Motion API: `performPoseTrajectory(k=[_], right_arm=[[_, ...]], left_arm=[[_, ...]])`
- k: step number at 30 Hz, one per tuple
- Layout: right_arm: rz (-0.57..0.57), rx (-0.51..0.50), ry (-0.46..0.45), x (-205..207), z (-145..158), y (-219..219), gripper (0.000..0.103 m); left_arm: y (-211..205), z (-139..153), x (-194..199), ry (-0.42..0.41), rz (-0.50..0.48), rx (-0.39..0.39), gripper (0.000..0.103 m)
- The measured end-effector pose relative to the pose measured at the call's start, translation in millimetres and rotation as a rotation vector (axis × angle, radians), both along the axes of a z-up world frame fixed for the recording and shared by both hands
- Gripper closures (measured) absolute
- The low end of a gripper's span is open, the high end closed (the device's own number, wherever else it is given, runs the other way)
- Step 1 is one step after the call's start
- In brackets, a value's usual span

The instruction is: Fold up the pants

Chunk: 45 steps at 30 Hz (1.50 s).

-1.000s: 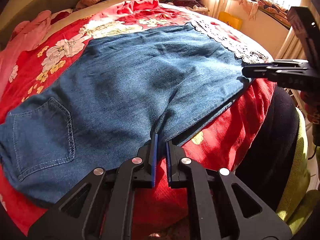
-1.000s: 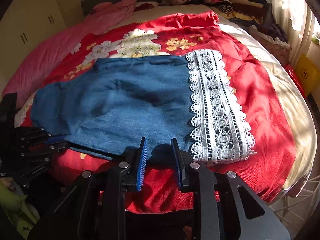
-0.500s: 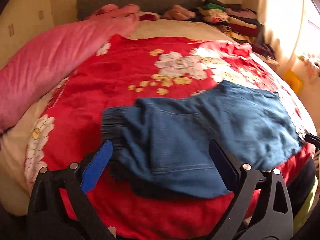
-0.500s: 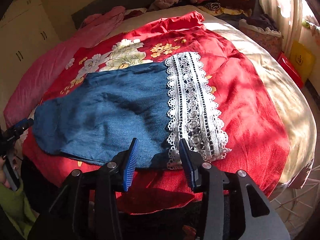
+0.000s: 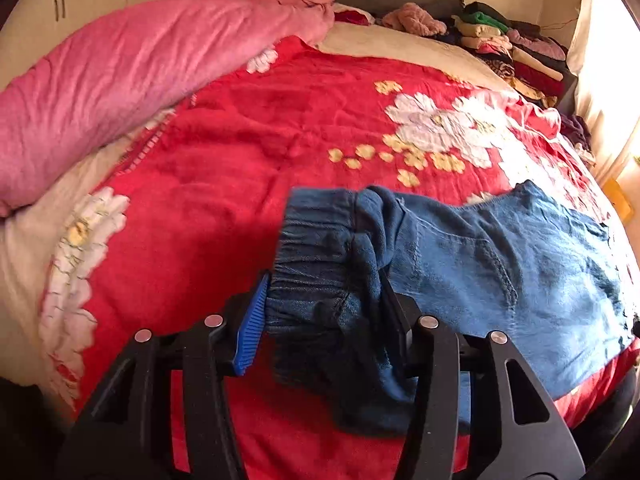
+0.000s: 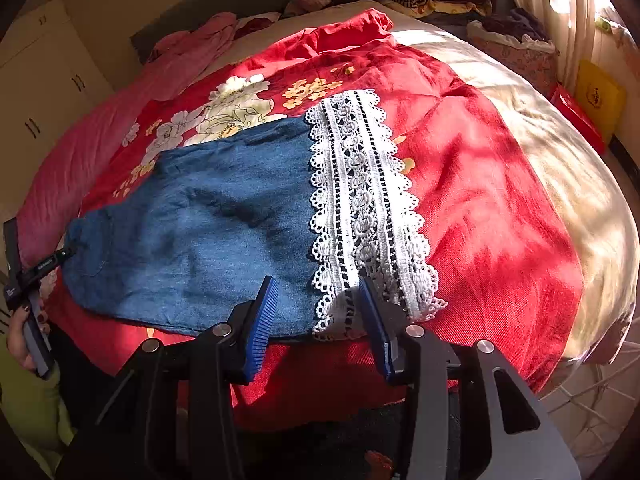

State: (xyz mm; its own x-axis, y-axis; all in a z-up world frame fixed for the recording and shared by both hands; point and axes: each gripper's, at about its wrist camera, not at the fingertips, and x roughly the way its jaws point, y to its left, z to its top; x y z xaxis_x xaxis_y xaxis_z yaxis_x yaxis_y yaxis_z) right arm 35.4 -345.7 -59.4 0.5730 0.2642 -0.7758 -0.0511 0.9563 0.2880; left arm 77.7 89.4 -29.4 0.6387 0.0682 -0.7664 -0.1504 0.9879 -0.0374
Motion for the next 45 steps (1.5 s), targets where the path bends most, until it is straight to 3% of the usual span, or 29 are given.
performPoseTrajectory(k=[2, 5, 7, 8, 12, 16, 19, 25, 27, 29, 33, 36, 39, 45], right_arm=[[-0.001, -0.004, 0.004, 0, -2, 1, 0.062], [0.005, -0.024, 0.01, 1, -5, 4, 0.061], [0.019, -0.016, 0.008, 1, -5, 5, 0.057], [0.022, -0.013, 0.006, 1, -5, 5, 0.055], [0.017, 0.002, -0.03, -2, 5, 7, 0.054], [0.078, 0.004, -0.093, -5, 21, 22, 0.046], [0.115, -0.006, -0.093, -2, 22, 34, 0.045], [0.142, 0.003, -0.032, 5, 3, 51, 0.045], [0.15, 0.002, -0.011, 6, -4, 54, 0.045], [0.161, -0.015, 0.022, 7, -13, 57, 0.036], [0.169, -0.047, 0.036, 7, -22, 61, 0.036], [0.173, -0.034, 0.023, 6, -16, 60, 0.035], [0.16, -0.009, -0.05, 6, 7, 48, 0.034], [0.035, -0.031, -0.129, 36, 37, 2, 0.03]], left_arm=[[4, -2, 2, 0.006, 0.007, 0.012, 0.059], [3, -12, 7, 0.04, 0.014, 0.049, 0.049], [5, -7, 4, 0.034, 0.021, 0.032, 0.049], [6, -2, 1, 0.022, 0.022, 0.029, 0.048], [-6, 29, -16, -0.073, 0.008, 0.087, 0.03], [-36, 50, -24, -0.136, -0.1, 0.056, 0.022], [-67, 47, -24, -0.133, -0.212, 0.056, 0.02], [-122, 6, -16, -0.011, -0.388, 0.069, 0.019], [-132, -8, -17, 0.026, -0.42, 0.095, 0.017], [-139, -20, -19, 0.057, -0.437, 0.116, 0.017], [-135, -44, -15, 0.125, -0.43, 0.118, 0.016], [-129, -38, -16, 0.121, -0.428, 0.08, 0.016], [-125, -17, -13, 0.075, -0.427, 0.026, 0.016], [-120, 12, 16, 0.026, -0.391, 0.023, 0.016]])
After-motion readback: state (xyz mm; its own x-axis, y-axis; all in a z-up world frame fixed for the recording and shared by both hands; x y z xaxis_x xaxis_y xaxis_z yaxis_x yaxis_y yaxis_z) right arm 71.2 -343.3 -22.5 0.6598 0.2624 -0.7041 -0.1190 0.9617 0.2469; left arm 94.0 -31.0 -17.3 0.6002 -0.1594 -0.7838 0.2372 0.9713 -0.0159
